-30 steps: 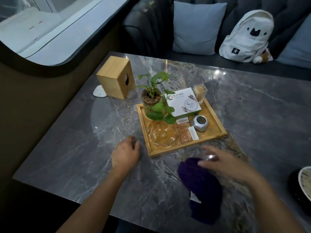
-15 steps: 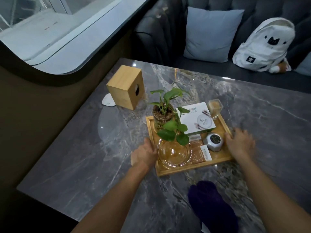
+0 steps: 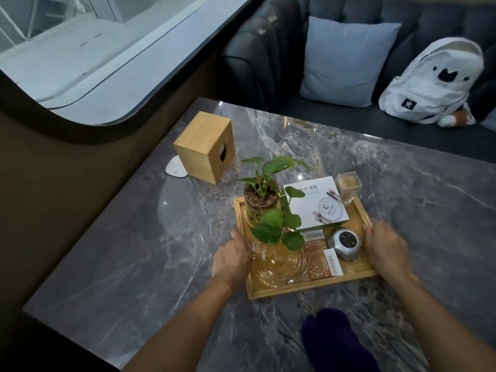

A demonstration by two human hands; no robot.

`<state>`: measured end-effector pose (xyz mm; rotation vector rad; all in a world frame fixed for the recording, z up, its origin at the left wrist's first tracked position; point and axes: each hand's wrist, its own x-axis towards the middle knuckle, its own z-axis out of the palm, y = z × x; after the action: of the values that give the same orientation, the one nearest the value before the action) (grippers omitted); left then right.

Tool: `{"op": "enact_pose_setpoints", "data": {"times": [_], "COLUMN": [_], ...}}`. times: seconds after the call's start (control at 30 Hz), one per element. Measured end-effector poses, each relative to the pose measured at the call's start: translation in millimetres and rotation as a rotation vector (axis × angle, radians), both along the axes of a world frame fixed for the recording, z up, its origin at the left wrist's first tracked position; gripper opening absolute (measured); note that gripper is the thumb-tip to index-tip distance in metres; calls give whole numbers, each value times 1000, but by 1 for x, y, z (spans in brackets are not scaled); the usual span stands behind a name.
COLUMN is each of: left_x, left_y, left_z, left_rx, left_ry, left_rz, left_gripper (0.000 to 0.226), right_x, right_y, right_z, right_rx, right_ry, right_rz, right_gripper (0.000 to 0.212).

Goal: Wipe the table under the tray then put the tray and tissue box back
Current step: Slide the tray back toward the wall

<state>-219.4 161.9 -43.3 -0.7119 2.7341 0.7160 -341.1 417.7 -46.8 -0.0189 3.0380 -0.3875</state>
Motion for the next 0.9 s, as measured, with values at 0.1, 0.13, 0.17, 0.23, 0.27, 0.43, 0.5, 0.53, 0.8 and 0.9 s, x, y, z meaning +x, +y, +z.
{"op": "enact_pose_setpoints", "data": {"times": [0.1, 0.13, 0.17, 0.23, 0.27, 0.43, 0.5, 0.53, 0.8, 0.9], "left_x": [13, 18, 23, 37, 46, 86, 100, 108, 173, 193], "left_y": [-8, -11, -16, -25, -30, -55, -64, -69, -104, -113], "left_z": [2, 3, 4, 4, 6, 18, 21, 23, 22, 21], "left_rx": [3, -8, -17, -33, -39, 25, -11, -33, 54, 57], "left_ry": [23, 29, 39, 59, 72, 106, 71, 58, 54, 65], "left_rz": [10, 14, 15, 5, 13, 217, 276, 278, 631, 685], "left_gripper": [25, 24, 24, 26, 28, 24, 21, 20, 18, 15], "right_x": [3, 4, 6, 10, 13, 27, 31, 33, 55, 58], "right_y": [-5, -8, -13, -24, -30, -77, -101, -113, -203, -234], "right_z": [8, 11, 14, 17, 17, 19, 19, 18, 14, 6], "right_rx": [-9, -8, -9, -13, -18, 13, 26, 18, 31, 32], "right_ry": [3, 11, 18, 32, 32, 29, 20, 25, 57, 83], "right_rz": [23, 49, 79, 139, 154, 253, 310, 338, 634, 720], "right_gripper": [33, 34, 33, 32, 32, 30, 30, 29, 22, 26]}}
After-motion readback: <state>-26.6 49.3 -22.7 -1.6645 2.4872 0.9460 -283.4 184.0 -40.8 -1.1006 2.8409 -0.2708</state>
